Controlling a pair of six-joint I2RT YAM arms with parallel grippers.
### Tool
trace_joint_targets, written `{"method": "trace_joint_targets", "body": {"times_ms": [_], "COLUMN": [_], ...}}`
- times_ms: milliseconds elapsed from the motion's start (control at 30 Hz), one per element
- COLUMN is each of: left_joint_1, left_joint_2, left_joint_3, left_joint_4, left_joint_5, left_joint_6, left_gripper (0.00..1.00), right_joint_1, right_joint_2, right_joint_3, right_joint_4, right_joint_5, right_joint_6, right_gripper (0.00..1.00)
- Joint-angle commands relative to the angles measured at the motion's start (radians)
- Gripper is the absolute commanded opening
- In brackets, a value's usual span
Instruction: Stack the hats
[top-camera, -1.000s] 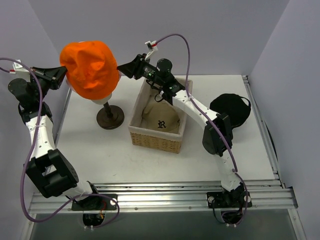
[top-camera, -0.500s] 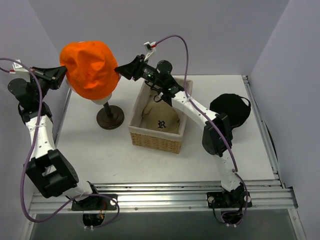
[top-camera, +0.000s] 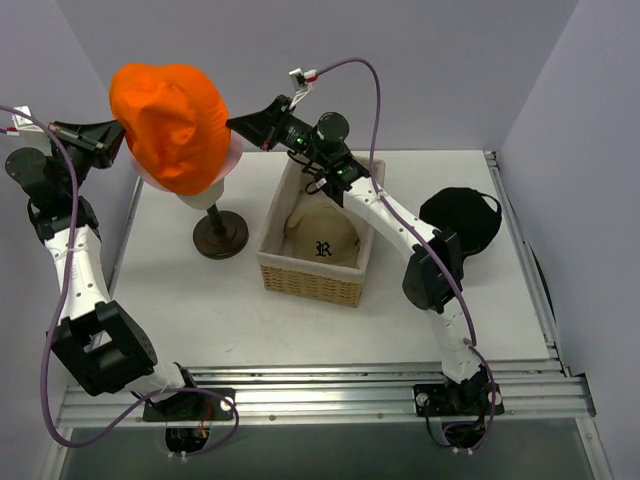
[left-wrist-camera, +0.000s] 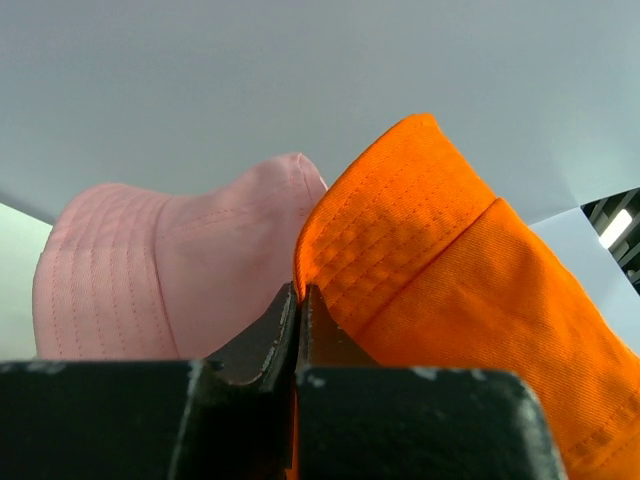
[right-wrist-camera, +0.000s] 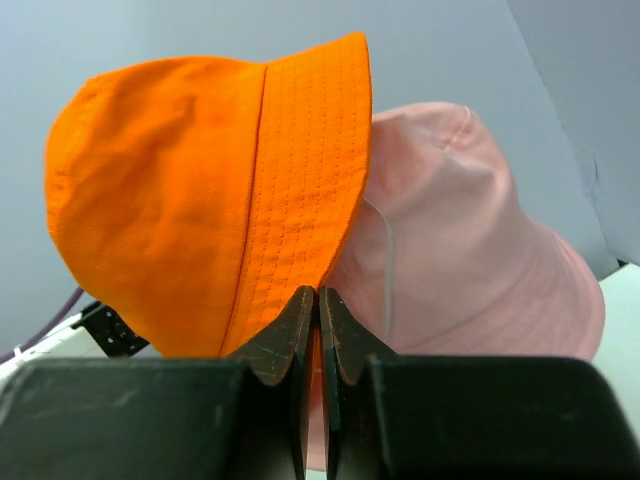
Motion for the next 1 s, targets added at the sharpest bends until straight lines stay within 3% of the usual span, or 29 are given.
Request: {"method": "trace_joint_targets", "body": {"times_ms": [0, 500, 967], "left_joint_1": [-0.003, -0.003, -0.003], "left_joint_2": [-0.011, 0.036, 0.047], "left_joint_3": [0.047, 0.092, -0.007], "left_joint_4": [-0.005, -0.008, -0.055], "left_joint_5": [-0.018, -0.016, -0.036], "left_joint_6": [-0.030, -0.114, -0.065], "left_gripper": [0.02, 0.02, 0.02], "right_joint_1": [0.007, -0.028, -0.059], "right_joint_2": [-0.005, 0.129, 0.187], "right_joint_3": [0.061, 0.313, 0.278], "right_joint_4": [0.109, 0.069, 0.034], "right_joint_5": [-0.021, 0.058, 0.125], "right_joint_6": [0.050, 0.198, 0.267], "right_gripper": [0.00, 0.00, 0.00]}}
